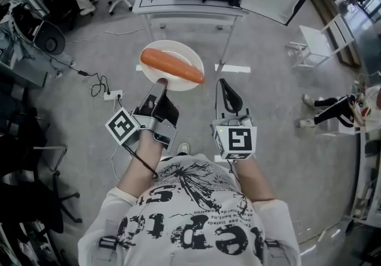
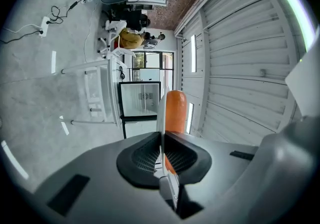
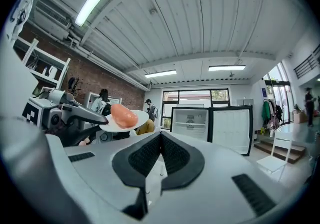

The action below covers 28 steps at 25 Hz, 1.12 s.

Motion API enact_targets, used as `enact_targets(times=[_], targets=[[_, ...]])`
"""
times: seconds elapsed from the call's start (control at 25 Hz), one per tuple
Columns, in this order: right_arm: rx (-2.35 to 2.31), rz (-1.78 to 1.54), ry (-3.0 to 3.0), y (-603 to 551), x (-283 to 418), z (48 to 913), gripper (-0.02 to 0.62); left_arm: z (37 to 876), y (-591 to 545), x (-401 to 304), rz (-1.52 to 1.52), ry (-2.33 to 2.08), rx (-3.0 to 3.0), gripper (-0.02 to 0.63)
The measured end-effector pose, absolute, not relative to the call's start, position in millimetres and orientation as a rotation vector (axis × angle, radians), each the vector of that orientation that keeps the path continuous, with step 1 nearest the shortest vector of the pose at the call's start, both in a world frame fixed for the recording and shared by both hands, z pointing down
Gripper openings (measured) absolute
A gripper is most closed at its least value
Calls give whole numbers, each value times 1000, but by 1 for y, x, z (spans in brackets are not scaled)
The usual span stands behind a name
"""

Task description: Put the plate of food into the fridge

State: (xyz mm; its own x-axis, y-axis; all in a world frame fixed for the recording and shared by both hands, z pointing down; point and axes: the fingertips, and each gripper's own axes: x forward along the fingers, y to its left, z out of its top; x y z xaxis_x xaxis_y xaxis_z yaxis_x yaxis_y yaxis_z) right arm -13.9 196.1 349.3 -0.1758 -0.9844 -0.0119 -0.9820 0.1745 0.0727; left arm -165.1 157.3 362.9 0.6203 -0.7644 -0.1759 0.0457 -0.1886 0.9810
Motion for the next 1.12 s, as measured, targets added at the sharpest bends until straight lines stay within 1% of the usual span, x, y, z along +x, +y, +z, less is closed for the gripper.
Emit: enact_targets(times=[0.16, 0.32, 0.72, 1.12], targets=[[1986, -112, -2363, 113, -22, 344, 2, 359, 75, -170, -802, -598, 1599, 28], [1989, -102, -2348, 68, -20, 355, 2, 369, 30, -165, -796, -577, 1583, 26], [1976, -127, -2343, 38, -11, 363, 2, 385, 1, -157, -802, -568, 1550, 26], [1869, -146, -2479, -104, 75, 346, 2, 372, -126, -73, -869, -653, 1548, 28]])
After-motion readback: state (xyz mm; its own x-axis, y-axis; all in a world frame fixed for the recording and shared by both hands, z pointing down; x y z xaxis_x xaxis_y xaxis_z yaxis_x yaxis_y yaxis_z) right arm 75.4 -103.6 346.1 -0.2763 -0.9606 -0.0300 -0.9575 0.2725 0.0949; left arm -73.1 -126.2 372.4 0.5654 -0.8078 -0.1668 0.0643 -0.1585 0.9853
